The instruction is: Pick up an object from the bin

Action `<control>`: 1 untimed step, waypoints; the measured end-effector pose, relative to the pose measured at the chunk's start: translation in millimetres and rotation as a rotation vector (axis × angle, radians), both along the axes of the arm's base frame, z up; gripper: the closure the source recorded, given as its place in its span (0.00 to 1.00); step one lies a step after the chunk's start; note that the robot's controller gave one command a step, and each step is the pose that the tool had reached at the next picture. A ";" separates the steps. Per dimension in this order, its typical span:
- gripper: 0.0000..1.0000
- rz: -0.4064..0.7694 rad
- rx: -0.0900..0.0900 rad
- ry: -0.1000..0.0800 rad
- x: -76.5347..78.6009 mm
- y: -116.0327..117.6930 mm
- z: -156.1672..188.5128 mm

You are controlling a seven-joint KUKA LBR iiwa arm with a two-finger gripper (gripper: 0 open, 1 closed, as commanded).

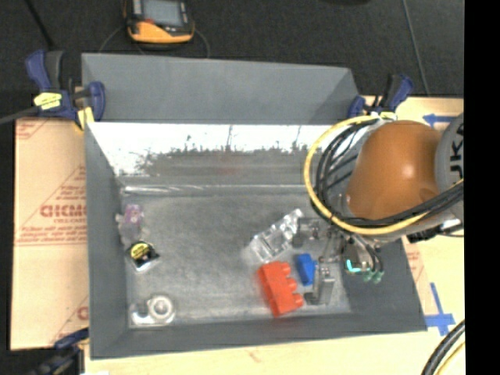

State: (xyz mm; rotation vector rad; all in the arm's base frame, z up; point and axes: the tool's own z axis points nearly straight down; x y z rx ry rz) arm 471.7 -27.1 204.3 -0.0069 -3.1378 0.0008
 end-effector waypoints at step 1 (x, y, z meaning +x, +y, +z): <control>0.00 0.134 0.000 0.000 30.0 -36.6 -134.5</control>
Offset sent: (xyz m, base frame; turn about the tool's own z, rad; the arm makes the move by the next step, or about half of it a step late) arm 0.0302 -0.0344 -0.1318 -0.1369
